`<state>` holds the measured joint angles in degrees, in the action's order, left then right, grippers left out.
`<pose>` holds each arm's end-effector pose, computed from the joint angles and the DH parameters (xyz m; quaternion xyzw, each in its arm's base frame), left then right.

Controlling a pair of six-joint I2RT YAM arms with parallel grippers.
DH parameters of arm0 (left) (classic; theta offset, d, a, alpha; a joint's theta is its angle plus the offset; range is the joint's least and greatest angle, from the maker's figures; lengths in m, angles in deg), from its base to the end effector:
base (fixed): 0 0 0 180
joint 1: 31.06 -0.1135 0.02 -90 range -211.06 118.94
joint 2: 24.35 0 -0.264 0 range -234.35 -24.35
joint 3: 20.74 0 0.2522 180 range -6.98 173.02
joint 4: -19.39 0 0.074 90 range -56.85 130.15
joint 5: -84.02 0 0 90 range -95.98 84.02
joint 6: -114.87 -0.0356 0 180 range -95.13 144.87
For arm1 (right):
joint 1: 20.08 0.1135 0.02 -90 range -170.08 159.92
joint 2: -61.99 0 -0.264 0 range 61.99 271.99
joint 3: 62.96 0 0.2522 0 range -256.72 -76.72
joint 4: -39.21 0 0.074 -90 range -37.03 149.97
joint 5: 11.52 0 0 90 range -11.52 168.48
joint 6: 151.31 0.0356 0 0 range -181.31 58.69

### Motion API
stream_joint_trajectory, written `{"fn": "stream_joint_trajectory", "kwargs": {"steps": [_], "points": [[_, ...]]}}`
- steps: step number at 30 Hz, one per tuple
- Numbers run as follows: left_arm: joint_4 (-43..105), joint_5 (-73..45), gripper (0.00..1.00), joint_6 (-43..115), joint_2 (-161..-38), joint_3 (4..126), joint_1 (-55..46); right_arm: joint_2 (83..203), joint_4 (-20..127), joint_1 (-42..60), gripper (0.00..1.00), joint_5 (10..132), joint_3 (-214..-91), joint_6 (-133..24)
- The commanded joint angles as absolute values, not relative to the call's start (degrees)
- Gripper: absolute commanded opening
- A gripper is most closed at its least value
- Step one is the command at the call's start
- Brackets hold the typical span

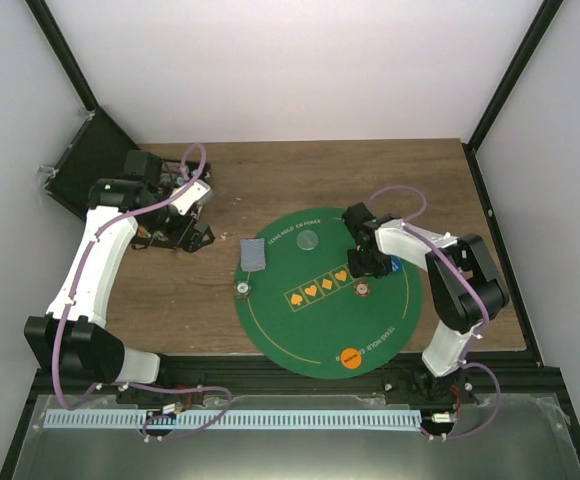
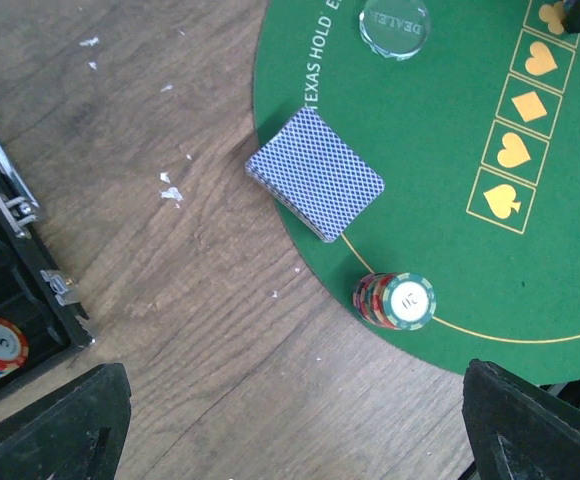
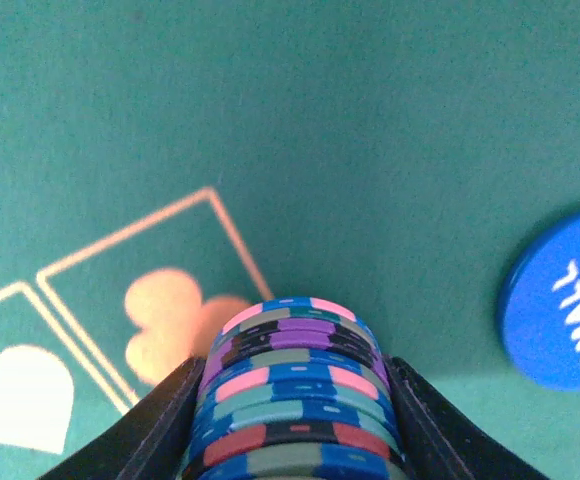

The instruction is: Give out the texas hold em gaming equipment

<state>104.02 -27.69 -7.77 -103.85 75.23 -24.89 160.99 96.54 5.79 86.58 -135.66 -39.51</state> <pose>0.2507 -0.0403 0.3452 0.3540 0.8977 -0.1374 0.2234 0.2717 0.1262 0.1539 -0.0314 0.9955 -0.0421 0.0792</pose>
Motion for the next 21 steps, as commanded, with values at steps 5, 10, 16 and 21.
{"fn": "stream_joint_trajectory", "kwargs": {"steps": [5, 10, 16, 21], "points": [[104.00, -28.30, 0.92, -8.26, -103.83, 78.24, -25.40, 166.43, 90.45, 1.41, 0.30, 89.93, -139.90, -45.34], [104.08, -28.55, 0.92, -7.94, -103.68, 78.41, -25.43, 168.94, 90.22, -2.02, 0.30, 91.74, -143.32, -48.45], [104.25, -27.59, 0.92, -8.27, -103.03, 78.19, -25.47, 173.39, 89.61, -7.03, 0.30, 90.90, -146.40, -51.87], [104.08, -28.34, 0.92, -7.88, -103.31, 78.07, -25.44, 174.93, 89.97, -8.38, 0.33, 89.48, -147.48, -53.80]]}}
